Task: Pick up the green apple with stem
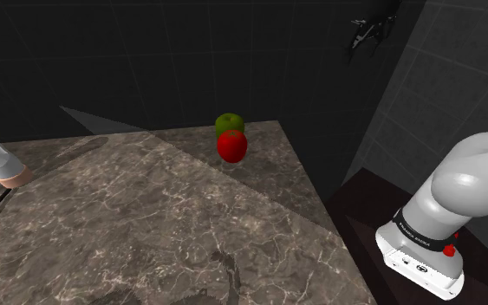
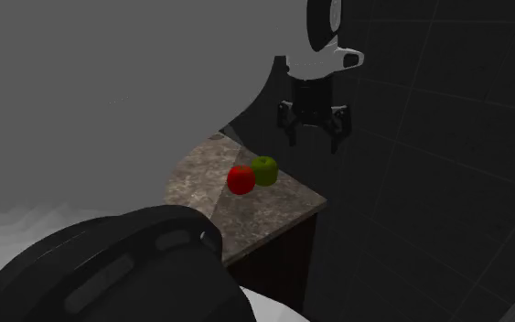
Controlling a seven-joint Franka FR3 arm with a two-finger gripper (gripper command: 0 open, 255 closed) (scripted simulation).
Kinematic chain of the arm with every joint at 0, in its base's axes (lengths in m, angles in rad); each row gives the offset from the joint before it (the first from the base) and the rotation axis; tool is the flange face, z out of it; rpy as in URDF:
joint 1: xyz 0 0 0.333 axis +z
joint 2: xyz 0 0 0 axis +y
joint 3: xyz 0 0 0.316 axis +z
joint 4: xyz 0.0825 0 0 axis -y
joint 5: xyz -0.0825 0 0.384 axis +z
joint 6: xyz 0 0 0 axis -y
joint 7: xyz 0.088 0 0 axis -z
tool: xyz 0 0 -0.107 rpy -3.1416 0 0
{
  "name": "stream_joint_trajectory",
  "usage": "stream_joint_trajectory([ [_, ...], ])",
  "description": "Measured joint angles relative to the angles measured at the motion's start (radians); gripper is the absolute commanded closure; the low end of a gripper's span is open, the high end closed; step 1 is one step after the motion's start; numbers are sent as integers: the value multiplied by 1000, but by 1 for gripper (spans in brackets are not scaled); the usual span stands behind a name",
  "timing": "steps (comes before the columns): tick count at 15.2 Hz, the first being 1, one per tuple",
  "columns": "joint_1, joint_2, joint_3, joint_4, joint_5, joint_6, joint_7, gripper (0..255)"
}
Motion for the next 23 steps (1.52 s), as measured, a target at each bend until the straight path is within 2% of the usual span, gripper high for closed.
stream_joint_trajectory([
  [3, 11, 48, -3, 19, 3, 18, -20, 0],
  [10, 70, 318, -8, 148, 24, 97, -134, 0],
  [18, 128, 637, 14, 369, 53, 118, -265, 0],
  [23, 156, 826, 38, 533, 62, 95, -344, 0],
])
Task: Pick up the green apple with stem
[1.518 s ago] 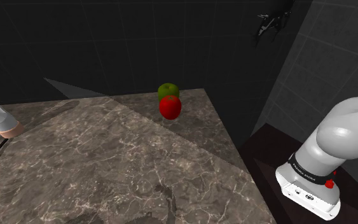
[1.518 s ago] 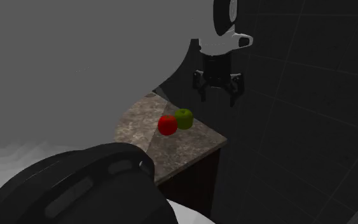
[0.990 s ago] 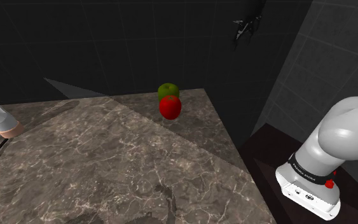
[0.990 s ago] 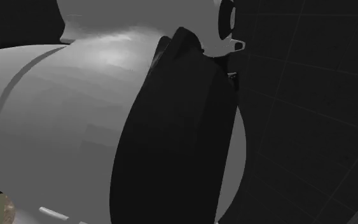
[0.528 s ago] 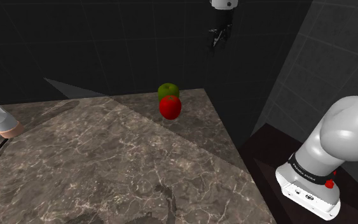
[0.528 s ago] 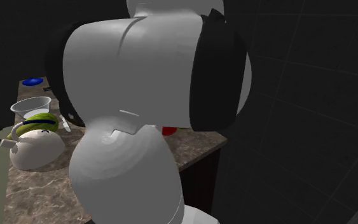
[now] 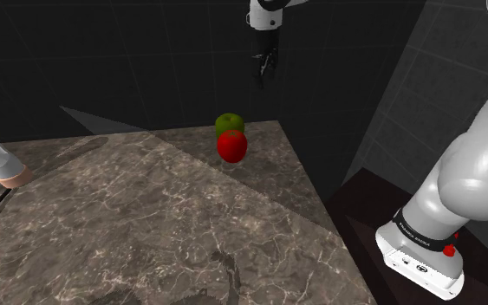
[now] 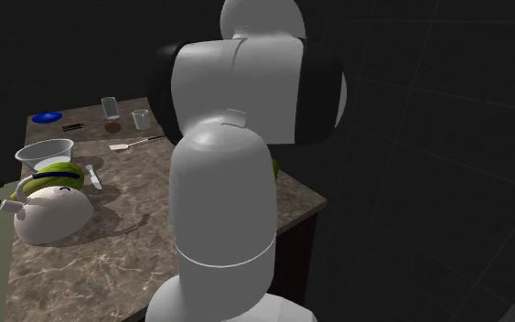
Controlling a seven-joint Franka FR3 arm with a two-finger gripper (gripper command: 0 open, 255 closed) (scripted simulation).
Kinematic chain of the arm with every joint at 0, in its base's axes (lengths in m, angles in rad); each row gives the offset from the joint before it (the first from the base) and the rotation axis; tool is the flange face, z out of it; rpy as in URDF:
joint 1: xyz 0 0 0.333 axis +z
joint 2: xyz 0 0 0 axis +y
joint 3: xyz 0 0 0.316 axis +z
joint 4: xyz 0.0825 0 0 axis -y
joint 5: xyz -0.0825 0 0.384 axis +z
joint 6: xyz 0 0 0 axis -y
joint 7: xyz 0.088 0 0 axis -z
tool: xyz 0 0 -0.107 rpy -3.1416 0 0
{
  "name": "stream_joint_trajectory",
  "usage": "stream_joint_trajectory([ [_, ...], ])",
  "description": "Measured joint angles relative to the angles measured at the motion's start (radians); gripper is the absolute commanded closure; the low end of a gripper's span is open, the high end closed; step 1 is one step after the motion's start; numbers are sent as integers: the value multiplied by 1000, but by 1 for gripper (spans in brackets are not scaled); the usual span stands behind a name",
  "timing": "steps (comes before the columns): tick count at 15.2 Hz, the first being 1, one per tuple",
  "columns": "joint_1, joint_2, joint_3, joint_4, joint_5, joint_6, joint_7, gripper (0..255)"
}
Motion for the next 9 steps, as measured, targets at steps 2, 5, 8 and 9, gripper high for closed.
stream_joint_trajectory([
  [2, 13, 77, 13, 60, 1, -2, -26, 0],
  [5, 33, 201, 34, 183, -2, -31, -64, 0],
  [8, 56, 307, 55, 283, -9, -55, -99, 0],
  [9, 63, 344, 61, 327, -12, -72, -112, 0],
])
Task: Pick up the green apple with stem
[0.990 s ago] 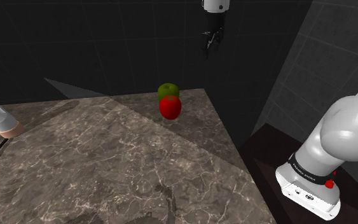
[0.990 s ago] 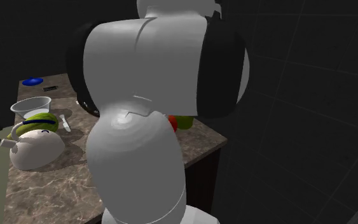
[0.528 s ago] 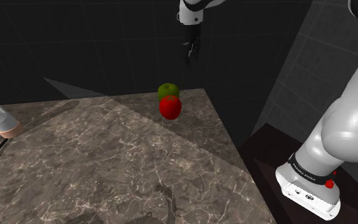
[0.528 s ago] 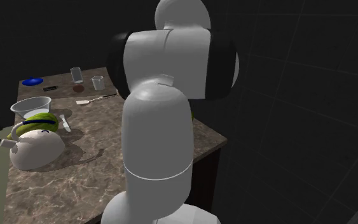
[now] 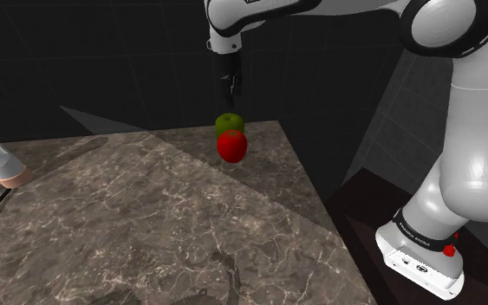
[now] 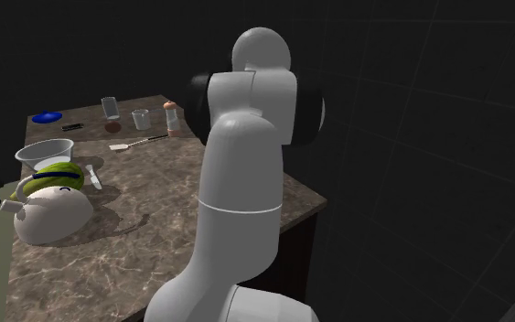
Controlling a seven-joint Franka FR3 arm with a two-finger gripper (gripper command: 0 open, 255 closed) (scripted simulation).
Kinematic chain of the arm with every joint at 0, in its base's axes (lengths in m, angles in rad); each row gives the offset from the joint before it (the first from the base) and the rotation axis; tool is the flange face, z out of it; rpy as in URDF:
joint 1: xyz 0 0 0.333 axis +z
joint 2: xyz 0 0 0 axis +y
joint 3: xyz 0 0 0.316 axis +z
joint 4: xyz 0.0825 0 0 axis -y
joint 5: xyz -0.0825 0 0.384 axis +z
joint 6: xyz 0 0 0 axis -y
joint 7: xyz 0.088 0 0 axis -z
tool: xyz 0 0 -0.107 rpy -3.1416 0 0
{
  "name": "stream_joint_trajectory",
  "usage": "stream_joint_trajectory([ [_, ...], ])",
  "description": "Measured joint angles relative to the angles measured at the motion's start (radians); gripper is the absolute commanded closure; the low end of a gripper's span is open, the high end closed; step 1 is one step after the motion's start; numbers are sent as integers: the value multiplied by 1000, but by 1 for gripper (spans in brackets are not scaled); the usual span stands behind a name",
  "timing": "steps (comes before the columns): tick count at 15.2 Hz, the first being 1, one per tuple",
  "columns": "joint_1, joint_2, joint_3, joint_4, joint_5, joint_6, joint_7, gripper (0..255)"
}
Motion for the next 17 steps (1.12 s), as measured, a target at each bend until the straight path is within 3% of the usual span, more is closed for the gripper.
stream_joint_trajectory([
  [2, 9, 40, 6, 32, -3, 0, -5, 0],
  [8, 9, 56, 6, -19, -5, 65, -8, 0],
  [9, 9, 58, 6, -22, -5, 71, -8, 255],
  [17, 9, 59, 6, -29, -5, 78, -8, 255],
])
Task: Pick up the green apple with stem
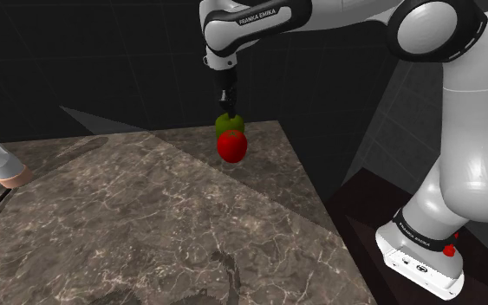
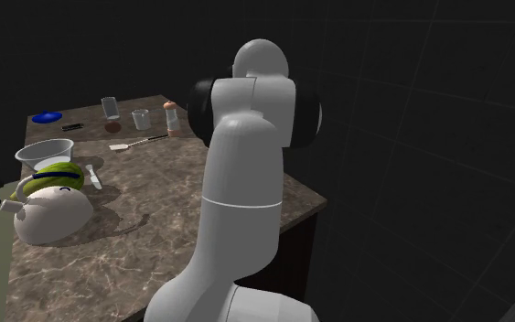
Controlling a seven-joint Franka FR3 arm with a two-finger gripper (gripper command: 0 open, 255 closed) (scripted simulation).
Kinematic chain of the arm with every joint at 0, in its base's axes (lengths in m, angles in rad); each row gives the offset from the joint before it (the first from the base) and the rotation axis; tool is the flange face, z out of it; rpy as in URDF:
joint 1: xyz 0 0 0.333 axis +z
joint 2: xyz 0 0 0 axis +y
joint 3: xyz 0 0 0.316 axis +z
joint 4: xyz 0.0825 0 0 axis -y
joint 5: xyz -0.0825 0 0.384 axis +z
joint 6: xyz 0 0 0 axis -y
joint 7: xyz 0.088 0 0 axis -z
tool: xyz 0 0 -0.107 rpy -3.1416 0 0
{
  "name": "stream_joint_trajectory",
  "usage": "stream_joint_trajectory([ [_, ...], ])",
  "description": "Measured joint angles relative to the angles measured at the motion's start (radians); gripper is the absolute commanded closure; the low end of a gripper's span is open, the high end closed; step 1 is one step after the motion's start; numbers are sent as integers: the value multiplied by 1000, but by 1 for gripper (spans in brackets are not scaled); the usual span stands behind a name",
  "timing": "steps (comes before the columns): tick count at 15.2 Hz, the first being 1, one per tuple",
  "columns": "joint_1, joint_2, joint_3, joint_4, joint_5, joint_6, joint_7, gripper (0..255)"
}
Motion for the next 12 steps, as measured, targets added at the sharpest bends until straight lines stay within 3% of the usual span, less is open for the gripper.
stream_joint_trajectory([
  [12, 2, -12, 1, 104, 2, -115, -1, 255],
])
